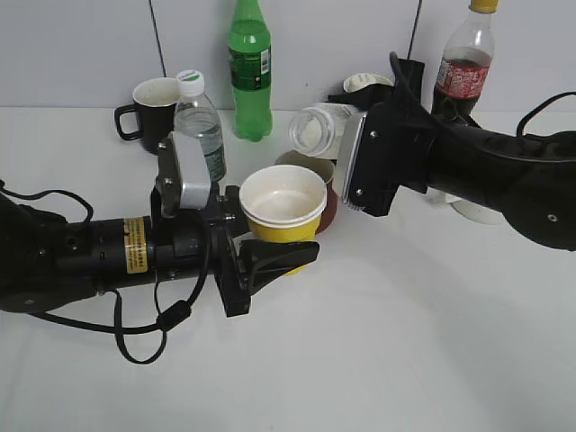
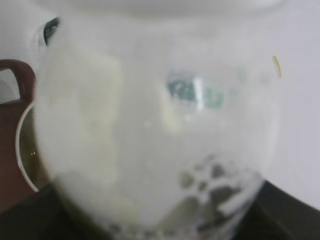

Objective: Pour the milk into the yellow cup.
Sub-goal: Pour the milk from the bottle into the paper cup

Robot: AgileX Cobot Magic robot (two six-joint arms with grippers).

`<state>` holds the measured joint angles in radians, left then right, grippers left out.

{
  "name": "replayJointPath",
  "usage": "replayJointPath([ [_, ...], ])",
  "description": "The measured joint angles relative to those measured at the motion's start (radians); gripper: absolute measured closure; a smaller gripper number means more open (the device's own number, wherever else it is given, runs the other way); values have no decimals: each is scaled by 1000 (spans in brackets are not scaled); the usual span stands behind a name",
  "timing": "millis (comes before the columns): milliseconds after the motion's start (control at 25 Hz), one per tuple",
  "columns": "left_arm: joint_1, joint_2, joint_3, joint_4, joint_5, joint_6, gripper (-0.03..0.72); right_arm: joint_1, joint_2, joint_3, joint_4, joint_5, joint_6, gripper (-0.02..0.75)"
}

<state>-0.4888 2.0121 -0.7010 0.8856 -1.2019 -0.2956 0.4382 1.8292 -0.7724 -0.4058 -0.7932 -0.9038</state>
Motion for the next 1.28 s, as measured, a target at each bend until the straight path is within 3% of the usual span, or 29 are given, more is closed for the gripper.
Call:
replayJointPath([
  [440,0,0,0,-2,0,0,291,0,0,-1,0,-54,-109,290],
  [1280,0,0,-3,-12,0,0,300,0,0,-1,-14,-102,-276,290],
])
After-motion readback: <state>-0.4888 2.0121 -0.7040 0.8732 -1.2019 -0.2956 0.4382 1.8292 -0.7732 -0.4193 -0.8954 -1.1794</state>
